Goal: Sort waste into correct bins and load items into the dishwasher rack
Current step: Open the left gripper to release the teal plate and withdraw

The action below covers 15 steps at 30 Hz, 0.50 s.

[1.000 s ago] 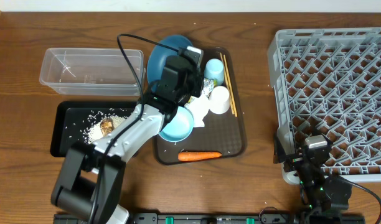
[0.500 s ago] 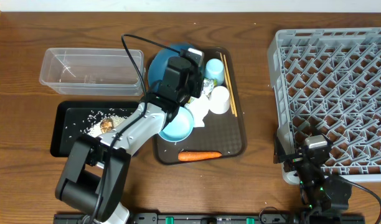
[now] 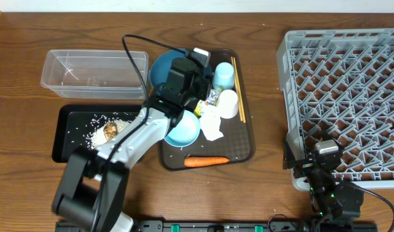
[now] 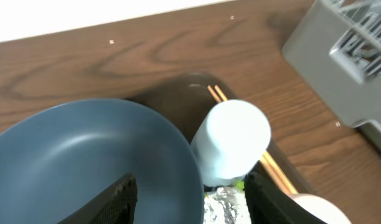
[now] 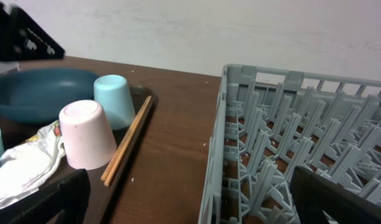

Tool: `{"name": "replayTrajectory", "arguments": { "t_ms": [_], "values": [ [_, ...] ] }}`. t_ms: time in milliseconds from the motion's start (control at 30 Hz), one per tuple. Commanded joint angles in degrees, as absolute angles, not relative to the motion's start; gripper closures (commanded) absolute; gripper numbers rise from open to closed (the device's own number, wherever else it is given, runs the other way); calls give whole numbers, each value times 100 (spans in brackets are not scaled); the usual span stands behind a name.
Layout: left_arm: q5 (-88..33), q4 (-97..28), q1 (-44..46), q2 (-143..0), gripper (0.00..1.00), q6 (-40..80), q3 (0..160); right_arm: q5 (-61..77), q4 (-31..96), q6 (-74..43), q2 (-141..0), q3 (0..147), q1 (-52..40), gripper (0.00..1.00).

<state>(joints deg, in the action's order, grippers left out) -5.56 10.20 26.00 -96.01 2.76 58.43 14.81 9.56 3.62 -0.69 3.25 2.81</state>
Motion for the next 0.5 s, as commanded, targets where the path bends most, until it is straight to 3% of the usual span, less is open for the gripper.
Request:
{"name": "replayTrajectory", "arguments": {
  "t_ms": [0,133,333,467],
  "values": [
    [-493,773,2609,-9059,44,281,5937,1505,963,436,-49,305,303,1],
    [-727,104,2613,-8521,43,373,5937,1505,963,436,-49,305,303,1],
    [-1920,-1227,2613,-7601,15,373,5937,1505,963,436,-49,305,303,1],
    [-2952,-1885,2613,-7225,5,598,5937,1505,963,436,-49,305,303,1]
  ]
}}
